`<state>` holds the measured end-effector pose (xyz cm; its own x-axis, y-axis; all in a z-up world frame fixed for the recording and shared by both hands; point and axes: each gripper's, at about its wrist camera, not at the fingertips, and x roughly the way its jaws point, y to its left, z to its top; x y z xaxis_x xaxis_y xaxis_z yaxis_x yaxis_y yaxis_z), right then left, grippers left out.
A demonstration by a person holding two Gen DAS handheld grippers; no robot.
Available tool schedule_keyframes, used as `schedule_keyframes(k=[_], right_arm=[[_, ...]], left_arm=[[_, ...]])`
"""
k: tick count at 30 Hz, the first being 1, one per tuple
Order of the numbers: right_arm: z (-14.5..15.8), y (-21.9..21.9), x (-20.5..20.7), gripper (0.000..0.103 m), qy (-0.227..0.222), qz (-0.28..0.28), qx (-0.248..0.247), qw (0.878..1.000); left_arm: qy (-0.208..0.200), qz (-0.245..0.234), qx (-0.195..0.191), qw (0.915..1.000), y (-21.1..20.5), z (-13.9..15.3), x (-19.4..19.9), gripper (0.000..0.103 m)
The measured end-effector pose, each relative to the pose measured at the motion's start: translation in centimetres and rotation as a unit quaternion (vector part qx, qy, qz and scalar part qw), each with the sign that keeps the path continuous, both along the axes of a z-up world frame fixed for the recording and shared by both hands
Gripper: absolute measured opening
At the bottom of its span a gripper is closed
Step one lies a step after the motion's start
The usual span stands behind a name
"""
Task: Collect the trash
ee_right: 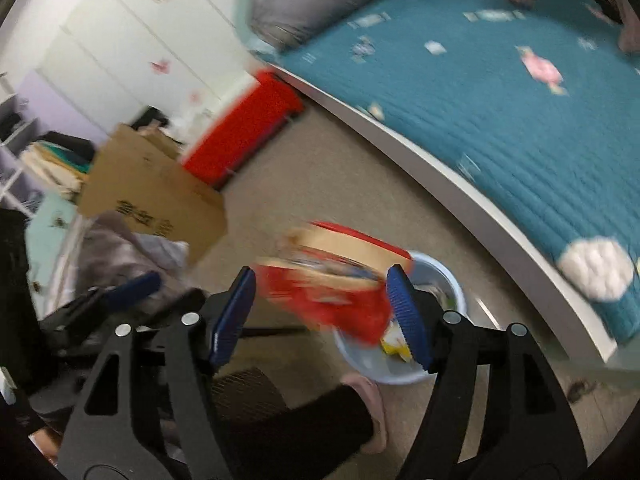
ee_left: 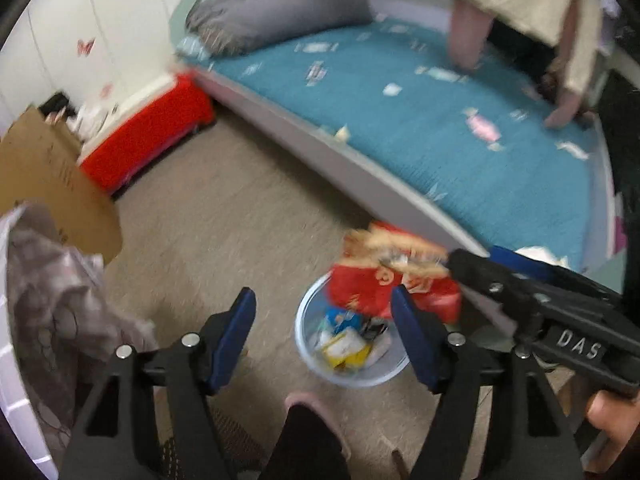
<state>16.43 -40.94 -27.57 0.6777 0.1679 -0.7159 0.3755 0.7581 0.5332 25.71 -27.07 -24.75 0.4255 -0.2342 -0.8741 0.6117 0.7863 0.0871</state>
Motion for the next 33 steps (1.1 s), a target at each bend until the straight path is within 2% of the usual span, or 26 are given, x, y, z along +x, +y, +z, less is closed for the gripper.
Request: schedule_keyframes(k=[2, 5, 8, 12, 18, 23, 26, 29, 33], right_arm=[[-0.8, 0.1, -0.3, 0.067, 0.011, 0.003, -0.002, 1.000], [-0.8, 0.6, -0.9, 0.067, 0.019, 0.006, -0.015, 1.000], [0.3, 2.0, -1.5, 0.067, 0.015, 0.016, -0.028, 0.999], [2.5, 3.8, -1.9, 0.068, -0.001, 0.029, -0.050, 0.998], [7.5, 7.5, -4.0, 0.071, -0.040, 0.050, -0.094, 0.993], [12.0, 10.6, -6.4, 0.073, -0.082, 0.068, -0.116, 0.987], [14.7, 12.5, -7.9, 0.074, -0.107, 0.079, -0.130, 0.983], [17.5, 14.3, -9.7, 0.079, -0.136, 0.085, -0.144, 0.976], [21.0, 16.9, -12.6, 0.080, -0.175, 0.099, -0.163, 0.966]], left_arm=[[0.020, 0.015, 0.000, 0.9997, 0.9, -0.8, 0.5, 0.069], [0.019, 0.039, 0.006, 0.9990, 2.2, -1.0, 0.6, 0.074], [0.017, 0.050, -0.001, 0.9986, 3.0, -0.4, 0.1, 0.074], [-0.009, 0.055, 0.004, 0.9985, 4.1, 1.4, -1.4, 0.075], [-0.057, 0.083, -0.016, 0.9948, 7.4, 6.1, -4.5, 0.078], [-0.098, 0.121, -0.055, 0.9863, 11.5, 11.1, -7.5, 0.081], [-0.136, 0.139, -0.058, 0.9792, 13.6, 13.9, -9.7, 0.086], [-0.178, 0.161, -0.075, 0.9680, 16.4, 17.2, -12.3, 0.088], [-0.213, 0.179, -0.093, 0.9561, 19.2, 20.7, -15.3, 0.090]])
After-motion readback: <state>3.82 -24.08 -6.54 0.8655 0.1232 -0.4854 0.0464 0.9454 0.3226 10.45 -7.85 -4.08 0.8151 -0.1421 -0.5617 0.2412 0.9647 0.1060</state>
